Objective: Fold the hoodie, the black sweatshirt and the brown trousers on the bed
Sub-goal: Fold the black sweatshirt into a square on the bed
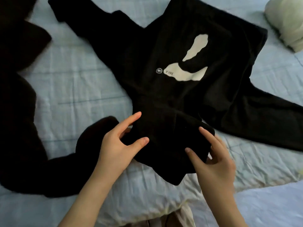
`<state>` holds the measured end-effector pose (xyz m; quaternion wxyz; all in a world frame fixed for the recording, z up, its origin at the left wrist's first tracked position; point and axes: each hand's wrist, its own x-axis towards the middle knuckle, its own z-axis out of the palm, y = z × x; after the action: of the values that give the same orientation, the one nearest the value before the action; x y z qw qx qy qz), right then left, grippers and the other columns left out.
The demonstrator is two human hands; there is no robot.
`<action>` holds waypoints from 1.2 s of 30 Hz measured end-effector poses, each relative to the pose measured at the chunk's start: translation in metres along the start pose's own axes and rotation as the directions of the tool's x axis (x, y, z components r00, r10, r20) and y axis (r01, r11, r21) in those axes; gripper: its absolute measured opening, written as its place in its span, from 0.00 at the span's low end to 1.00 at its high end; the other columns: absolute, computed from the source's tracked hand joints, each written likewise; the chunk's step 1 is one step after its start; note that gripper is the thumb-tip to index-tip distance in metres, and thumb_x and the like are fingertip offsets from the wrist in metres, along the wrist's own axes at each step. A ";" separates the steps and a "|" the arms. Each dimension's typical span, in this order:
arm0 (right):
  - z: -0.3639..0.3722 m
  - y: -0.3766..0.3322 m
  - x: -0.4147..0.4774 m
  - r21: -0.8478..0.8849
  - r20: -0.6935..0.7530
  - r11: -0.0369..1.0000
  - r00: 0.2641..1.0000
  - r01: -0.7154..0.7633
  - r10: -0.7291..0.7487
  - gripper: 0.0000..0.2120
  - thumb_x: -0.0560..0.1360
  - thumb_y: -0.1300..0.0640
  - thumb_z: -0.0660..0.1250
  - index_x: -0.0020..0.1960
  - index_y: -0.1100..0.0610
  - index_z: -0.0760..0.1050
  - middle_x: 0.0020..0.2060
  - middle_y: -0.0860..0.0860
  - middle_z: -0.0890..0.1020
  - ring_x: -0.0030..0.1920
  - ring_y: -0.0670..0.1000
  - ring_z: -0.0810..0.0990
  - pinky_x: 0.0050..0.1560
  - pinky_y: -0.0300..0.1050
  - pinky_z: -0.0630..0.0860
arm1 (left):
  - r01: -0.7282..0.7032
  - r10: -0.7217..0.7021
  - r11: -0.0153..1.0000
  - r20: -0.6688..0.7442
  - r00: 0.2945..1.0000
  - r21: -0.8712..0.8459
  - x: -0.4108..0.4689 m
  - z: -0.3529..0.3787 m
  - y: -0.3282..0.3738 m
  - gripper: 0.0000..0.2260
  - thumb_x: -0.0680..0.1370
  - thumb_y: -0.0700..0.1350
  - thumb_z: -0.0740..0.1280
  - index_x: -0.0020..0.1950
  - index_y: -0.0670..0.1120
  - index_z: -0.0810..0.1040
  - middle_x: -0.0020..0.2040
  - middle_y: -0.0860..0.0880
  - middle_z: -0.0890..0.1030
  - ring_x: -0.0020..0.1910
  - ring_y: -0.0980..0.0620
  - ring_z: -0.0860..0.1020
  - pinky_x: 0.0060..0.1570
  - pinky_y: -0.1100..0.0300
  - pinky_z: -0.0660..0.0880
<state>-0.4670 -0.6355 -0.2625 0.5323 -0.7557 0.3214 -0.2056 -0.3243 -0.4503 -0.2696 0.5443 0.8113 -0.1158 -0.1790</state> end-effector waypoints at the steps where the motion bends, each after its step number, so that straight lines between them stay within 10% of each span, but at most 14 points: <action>1: 0.000 -0.005 0.015 -0.004 -0.032 1.000 0.999 0.027 -0.027 0.33 0.69 0.65 0.78 0.62 0.33 0.77 0.60 0.33 0.76 0.65 0.37 0.74 0.53 0.27 0.75 | -0.027 0.027 1.000 -0.021 0.999 0.002 0.013 0.003 0.009 0.29 0.69 0.49 0.77 0.64 0.72 0.72 0.58 0.72 0.77 0.61 0.71 0.73 0.61 0.72 0.70; 11: 0.008 0.006 0.237 -0.044 -0.049 0.986 0.985 0.163 -0.165 0.31 0.71 0.62 0.77 0.67 0.40 0.74 0.58 0.32 0.74 0.60 0.34 0.75 0.54 0.24 0.72 | -0.187 0.186 0.982 -0.057 0.981 -0.020 0.215 0.082 0.053 0.28 0.71 0.47 0.77 0.67 0.65 0.73 0.60 0.67 0.76 0.64 0.70 0.70 0.64 0.77 0.62; 17: 0.025 0.069 0.286 -0.166 0.066 0.986 0.998 0.007 0.004 0.23 0.75 0.60 0.74 0.69 0.54 0.75 0.63 0.47 0.76 0.63 0.42 0.74 0.68 0.48 0.72 | -0.040 0.042 0.990 -0.011 0.999 0.135 0.254 0.136 0.012 0.28 0.74 0.46 0.74 0.73 0.56 0.70 0.60 0.62 0.73 0.57 0.74 0.68 0.54 0.84 0.59; 24: -0.017 0.051 0.268 -0.417 0.087 0.894 0.987 0.161 -0.138 0.25 0.80 0.42 0.59 0.73 0.50 0.70 0.59 0.44 0.76 0.59 0.47 0.76 0.59 0.46 0.77 | -0.007 0.016 0.987 -0.058 0.998 0.162 0.233 0.109 0.020 0.24 0.78 0.55 0.67 0.73 0.65 0.65 0.69 0.64 0.70 0.67 0.68 0.69 0.64 0.70 0.66; 30: -0.001 0.046 0.242 -0.332 0.416 0.819 0.852 0.467 -0.318 0.32 0.73 0.42 0.72 0.75 0.45 0.69 0.74 0.50 0.64 0.70 0.50 0.65 0.69 0.39 0.63 | 0.040 -0.036 0.998 -0.082 0.996 0.046 0.201 0.111 0.021 0.22 0.75 0.46 0.73 0.67 0.62 0.75 0.60 0.60 0.77 0.60 0.56 0.78 0.59 0.60 0.76; 36: 0.013 0.040 0.324 -0.266 0.155 0.907 0.943 0.327 -0.295 0.19 0.73 0.56 0.76 0.63 0.52 0.80 0.63 0.45 0.73 0.60 0.36 0.73 0.62 0.29 0.69 | -0.044 0.037 0.994 -0.073 0.997 -0.103 0.270 0.128 0.061 0.19 0.76 0.50 0.71 0.67 0.59 0.76 0.60 0.63 0.79 0.61 0.65 0.76 0.58 0.73 0.71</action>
<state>-0.2397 -0.8642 -0.3144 0.3941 -0.8769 0.1929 -0.1963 -0.1314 -0.6851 -0.3013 0.5932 0.7852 -0.1032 -0.1449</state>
